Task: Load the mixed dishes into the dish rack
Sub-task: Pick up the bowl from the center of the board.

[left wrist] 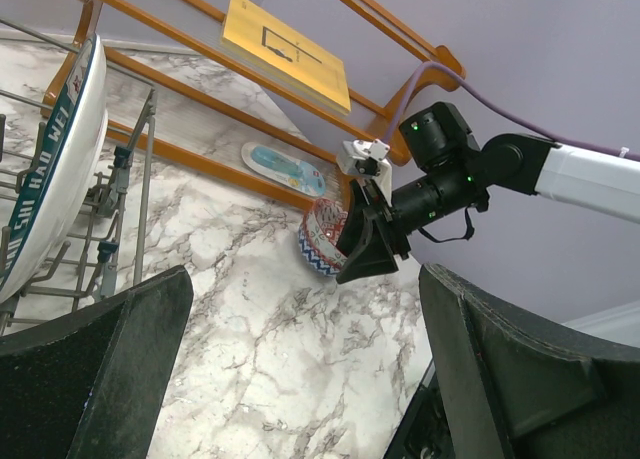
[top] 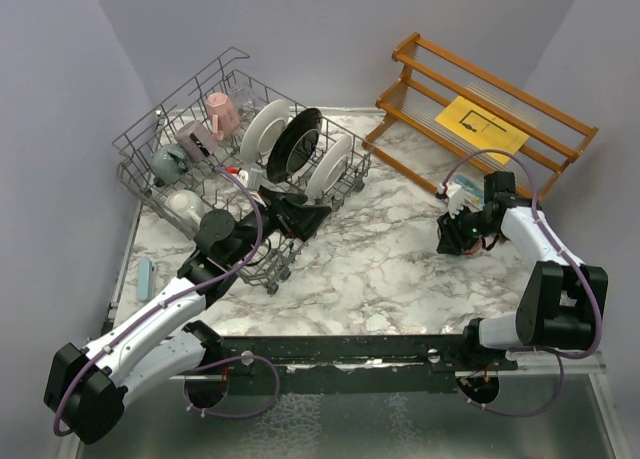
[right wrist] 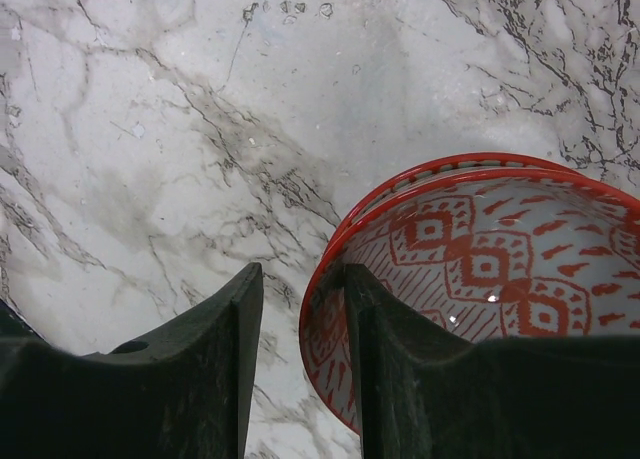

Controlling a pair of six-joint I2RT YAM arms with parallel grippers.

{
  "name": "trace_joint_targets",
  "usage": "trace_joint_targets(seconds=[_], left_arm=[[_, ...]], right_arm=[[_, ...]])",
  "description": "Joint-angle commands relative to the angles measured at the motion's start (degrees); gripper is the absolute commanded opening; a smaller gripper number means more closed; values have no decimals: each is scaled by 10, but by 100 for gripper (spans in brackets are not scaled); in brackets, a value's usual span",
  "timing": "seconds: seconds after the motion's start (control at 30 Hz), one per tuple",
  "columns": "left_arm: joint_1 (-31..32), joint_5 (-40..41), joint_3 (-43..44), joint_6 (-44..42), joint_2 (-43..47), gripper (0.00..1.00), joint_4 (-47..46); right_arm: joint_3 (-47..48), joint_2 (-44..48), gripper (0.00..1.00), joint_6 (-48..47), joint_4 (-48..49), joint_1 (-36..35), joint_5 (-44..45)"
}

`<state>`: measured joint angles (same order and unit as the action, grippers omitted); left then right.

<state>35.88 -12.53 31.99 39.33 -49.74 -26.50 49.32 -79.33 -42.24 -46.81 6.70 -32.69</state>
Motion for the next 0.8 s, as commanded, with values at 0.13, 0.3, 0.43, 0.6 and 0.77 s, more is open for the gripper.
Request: trace_joint_targets(seconds=[0.13,0.3,0.43,0.6,0.77], left_arm=[[2,10,4,0,7,98,-15],[2,9,4,1,7,98,-15],[2,8,5,2,7,98,-16],[2,6,6,2,5,98,-16],[2,-9,6,-2,0,98,-28]], right_arm=[[36,17,33,7,-36,-4,-34],[42,18,24,6,-42,-4,-36],[42,15,13,3,-42,-4,-33],[47,20,1,2,-41,-4,-29],[66,33,1,-5,-45,-4,-18]])
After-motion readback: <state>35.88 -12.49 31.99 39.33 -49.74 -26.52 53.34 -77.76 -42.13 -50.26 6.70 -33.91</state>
